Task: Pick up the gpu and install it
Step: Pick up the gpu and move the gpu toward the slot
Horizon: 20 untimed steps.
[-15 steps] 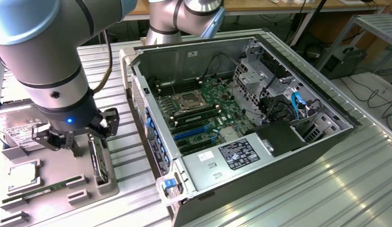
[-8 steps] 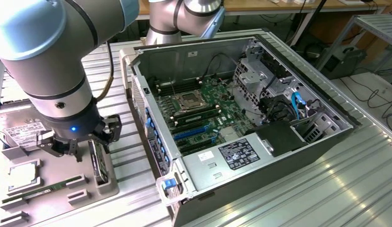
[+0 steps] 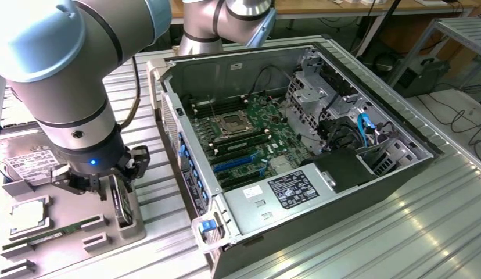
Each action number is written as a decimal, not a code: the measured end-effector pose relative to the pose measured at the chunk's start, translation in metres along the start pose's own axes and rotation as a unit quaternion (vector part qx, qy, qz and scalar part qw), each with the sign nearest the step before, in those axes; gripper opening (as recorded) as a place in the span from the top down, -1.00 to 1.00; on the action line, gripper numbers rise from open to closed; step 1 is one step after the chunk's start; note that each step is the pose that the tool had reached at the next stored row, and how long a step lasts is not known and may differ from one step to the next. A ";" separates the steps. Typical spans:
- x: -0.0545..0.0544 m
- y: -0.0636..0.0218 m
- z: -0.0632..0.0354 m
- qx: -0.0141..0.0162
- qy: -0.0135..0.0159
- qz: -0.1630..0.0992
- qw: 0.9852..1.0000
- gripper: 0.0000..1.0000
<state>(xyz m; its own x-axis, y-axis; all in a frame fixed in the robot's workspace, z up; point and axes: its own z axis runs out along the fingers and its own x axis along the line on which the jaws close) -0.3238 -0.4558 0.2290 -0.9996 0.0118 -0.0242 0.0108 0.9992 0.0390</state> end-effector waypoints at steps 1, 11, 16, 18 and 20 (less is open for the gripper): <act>0.000 0.0000 0.0000 0.000 0.000 0.000 1.000 -0.04; -0.001 -0.0001 0.0032 0.000 0.000 0.000 1.000 0.22; -0.002 -0.0001 0.0033 0.000 0.000 0.000 1.000 0.24; -0.003 -0.0001 0.0033 0.000 0.000 0.000 1.000 0.46; -0.003 -0.0001 0.0033 0.000 0.000 0.000 1.000 0.46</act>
<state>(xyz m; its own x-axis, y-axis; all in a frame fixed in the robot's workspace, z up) -0.3210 -0.4558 0.2257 -0.9996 0.0118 -0.0244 0.0109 0.9992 0.0381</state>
